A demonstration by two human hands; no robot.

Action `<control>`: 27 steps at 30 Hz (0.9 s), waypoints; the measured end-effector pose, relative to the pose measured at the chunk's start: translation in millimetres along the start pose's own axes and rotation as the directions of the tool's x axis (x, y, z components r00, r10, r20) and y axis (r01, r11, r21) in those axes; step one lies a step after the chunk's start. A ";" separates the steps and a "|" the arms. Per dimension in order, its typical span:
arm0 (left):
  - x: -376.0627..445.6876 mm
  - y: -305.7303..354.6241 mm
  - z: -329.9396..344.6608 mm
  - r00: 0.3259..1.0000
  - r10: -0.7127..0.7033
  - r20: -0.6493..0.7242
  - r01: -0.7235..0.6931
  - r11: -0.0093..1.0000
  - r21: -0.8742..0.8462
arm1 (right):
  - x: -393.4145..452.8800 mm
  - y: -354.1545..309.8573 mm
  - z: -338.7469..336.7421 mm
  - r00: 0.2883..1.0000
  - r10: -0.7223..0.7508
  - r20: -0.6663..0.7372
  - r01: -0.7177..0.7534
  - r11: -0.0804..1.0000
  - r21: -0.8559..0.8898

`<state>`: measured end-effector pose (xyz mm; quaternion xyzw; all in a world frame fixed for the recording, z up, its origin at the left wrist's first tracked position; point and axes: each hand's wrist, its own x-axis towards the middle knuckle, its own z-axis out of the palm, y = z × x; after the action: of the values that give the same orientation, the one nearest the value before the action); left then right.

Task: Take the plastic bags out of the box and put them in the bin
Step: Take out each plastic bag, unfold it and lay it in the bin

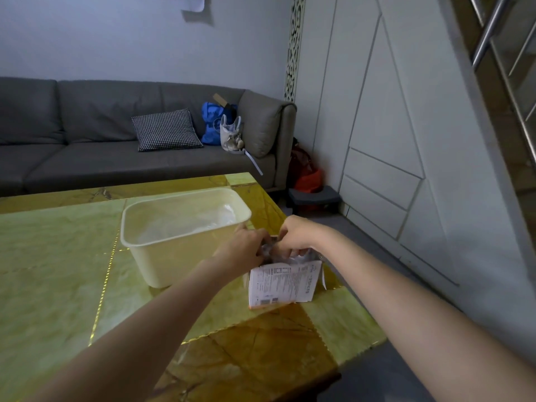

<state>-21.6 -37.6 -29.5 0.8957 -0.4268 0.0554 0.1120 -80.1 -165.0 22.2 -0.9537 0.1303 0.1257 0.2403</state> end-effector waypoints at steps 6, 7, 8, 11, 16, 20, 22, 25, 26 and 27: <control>-4.7 2.2 -10.2 1.000 -0.015 -0.023 0.014 0.998 -0.064 | -0.5 2.5 0.1 1.000 0.009 -0.013 -0.009 0.999 -0.035; -6.0 2.9 -13.1 0.999 -0.021 -0.039 0.018 0.996 -0.084 | 0.5 1.5 0.6 1.000 -0.005 -0.008 0.005 1.000 -0.023; -7.1 3.8 -15.6 0.998 -0.029 -0.049 0.024 0.994 -0.105 | 1.4 0.7 0.6 1.000 -0.021 0.002 0.021 1.000 -0.002; -9.6 3.4 -16.3 0.996 -0.081 -0.042 0.073 0.981 -0.178 | 0.4 -2.9 -1.6 0.997 -0.069 0.044 0.065 0.993 0.096; -9.8 4.8 -9.4 0.993 -0.111 0.038 0.117 0.961 -0.250 | -0.7 -3.1 -2.1 0.995 -0.035 0.092 -0.003 0.922 0.386; -9.9 6.8 -8.0 0.994 -0.108 0.020 0.110 0.963 -0.247 | 0.5 1.8 -2.0 0.999 -0.021 0.033 0.002 0.871 0.491; -10.2 4.7 -7.3 0.995 -0.097 0.008 0.096 0.958 -0.270 | 0.5 3.5 -3.8 1.000 -0.006 -0.020 0.014 0.909 0.416; -10.6 1.7 -5.7 0.995 -0.095 -0.033 0.080 0.947 -0.310 | 4.1 7.1 -6.1 0.998 -0.005 -0.059 0.015 0.985 0.172; -11.4 1.4 -5.8 0.995 -0.091 -0.042 0.073 0.946 -0.314 | 3.9 6.5 -5.5 1.000 -0.012 -0.009 0.013 0.991 0.131; -11.4 1.0 -5.9 0.995 -0.090 -0.052 0.068 0.945 -0.321 | 2.8 5.0 -4.7 0.999 -0.020 0.049 0.014 0.993 0.117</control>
<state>-29.6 -28.1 -25.8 0.8798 -0.3900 0.0106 0.2715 -78.2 -172.1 23.2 -0.9356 0.1233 0.1396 0.3001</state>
